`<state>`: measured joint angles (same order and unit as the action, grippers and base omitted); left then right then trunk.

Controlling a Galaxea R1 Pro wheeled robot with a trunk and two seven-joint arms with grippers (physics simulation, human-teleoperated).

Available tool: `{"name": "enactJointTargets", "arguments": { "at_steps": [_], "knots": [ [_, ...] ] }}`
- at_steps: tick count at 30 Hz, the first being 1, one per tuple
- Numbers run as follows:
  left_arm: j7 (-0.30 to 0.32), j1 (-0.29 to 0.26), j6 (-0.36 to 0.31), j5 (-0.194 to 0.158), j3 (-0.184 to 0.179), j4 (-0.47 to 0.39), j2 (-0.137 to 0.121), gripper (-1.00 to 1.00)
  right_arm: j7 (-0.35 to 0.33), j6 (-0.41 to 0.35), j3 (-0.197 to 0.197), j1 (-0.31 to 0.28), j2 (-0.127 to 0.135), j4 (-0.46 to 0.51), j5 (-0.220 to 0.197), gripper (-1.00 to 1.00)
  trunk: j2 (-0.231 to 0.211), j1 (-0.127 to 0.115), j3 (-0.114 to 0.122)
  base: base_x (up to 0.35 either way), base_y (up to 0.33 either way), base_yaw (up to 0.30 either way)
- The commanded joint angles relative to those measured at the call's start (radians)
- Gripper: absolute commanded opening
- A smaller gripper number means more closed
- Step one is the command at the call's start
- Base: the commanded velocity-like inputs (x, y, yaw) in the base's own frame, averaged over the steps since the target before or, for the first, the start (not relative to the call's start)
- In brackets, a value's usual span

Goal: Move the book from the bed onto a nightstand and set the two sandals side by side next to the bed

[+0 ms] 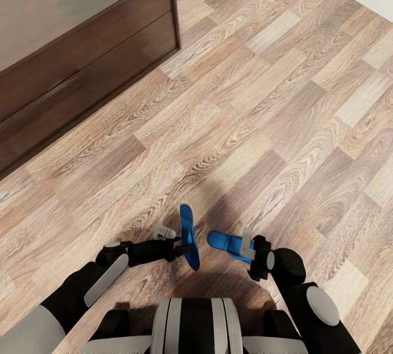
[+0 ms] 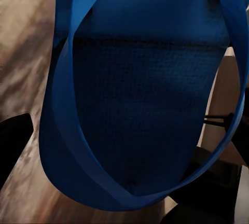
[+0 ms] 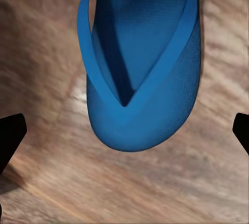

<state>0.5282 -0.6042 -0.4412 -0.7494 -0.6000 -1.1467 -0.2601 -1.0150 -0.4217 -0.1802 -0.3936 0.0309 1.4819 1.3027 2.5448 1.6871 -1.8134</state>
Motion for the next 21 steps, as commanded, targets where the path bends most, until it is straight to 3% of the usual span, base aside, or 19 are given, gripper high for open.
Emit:
{"name": "enactJointTargets", "arguments": {
  "at_steps": [1,5,21],
  "knots": [
    [-0.002,-0.001,-0.008,-0.011,-0.001,-0.001,-0.001,-1.0,-0.005,-0.008,-0.003,-0.001,0.001,0.001,0.004,1.0,0.0,0.0,-0.004,0.0,0.0,0.0],
    [-0.002,0.0,-0.008,-0.011,-0.001,-0.001,-0.001,-1.0,-0.005,-0.008,-0.003,-0.001,0.001,0.001,0.004,1.0,0.001,0.002,-0.019,0.0,0.0,0.0],
    [-0.002,0.0,-0.008,-0.011,-0.001,-0.001,-0.001,-1.0,-0.003,-0.006,-0.001,-0.001,0.008,0.01,0.006,1.0,0.004,0.007,-0.019,0.0,0.0,0.0]
  ]
}}
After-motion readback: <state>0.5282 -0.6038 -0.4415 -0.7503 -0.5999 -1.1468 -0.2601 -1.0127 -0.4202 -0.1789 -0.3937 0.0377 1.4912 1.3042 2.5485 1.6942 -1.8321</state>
